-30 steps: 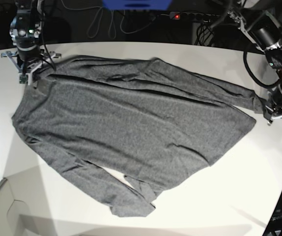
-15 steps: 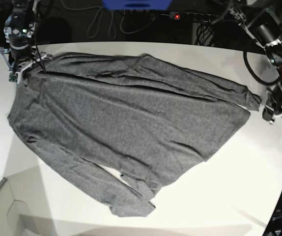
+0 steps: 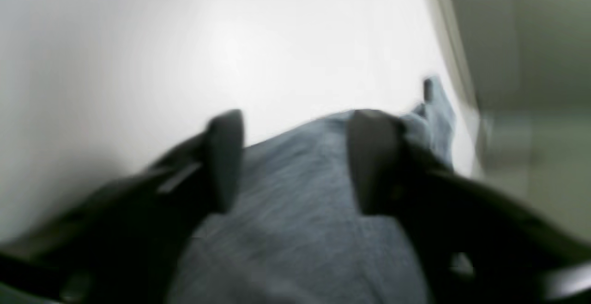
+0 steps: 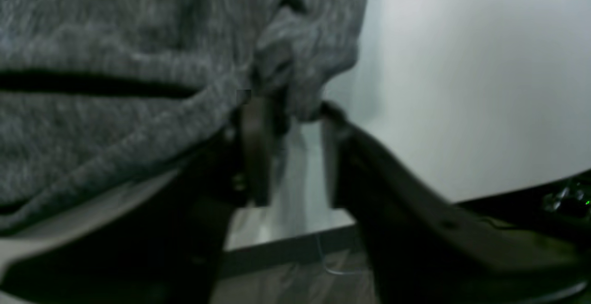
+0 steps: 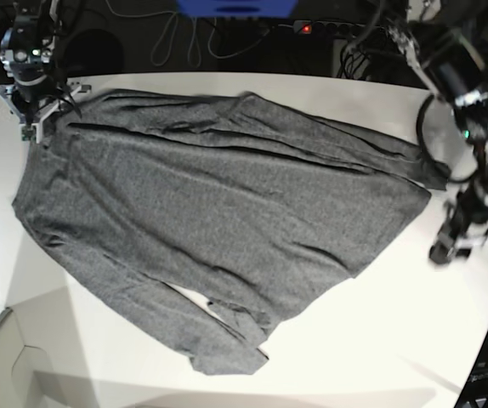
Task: Layout the t-shirt on the table in an organized manner, then fold the t-shirt properly
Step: 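Grasp the shirt hem near the middle with the left gripper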
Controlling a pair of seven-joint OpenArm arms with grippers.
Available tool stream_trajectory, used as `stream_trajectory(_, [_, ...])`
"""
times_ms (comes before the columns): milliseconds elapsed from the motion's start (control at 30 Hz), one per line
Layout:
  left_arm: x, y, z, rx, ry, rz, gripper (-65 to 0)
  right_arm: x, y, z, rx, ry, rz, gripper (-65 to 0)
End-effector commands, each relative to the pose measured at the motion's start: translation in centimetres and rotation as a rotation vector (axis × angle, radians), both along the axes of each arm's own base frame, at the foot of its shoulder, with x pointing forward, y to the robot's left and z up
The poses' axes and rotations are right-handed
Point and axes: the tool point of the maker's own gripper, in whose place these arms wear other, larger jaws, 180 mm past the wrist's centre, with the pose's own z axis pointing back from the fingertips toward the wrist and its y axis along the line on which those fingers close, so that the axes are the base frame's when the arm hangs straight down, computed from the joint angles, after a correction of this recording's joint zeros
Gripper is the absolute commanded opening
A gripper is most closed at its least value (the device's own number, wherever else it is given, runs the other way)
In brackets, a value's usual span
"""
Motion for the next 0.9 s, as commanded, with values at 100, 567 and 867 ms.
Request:
stream_trajectory(100, [6.2,-4.2,4.1,0.065,-0.133,-0.1,-22.4,-0.5,-2.2,1.4,-0.021,-0.059,-0.095,-38.7])
stream_trajectory(567, [15.6,-22.5,0.2,0.586,-0.192,-0.483,-22.4,-1.7,-6.1,5.3,-0.09,-0.151,-0.244,-38.8])
stream_trajectory(867, [14.4,-23.0,-5.0,0.666,-0.142,-0.489,-22.4,-1.6,-6.7,5.8,-0.11,-0.154,-0.236,-38.8])
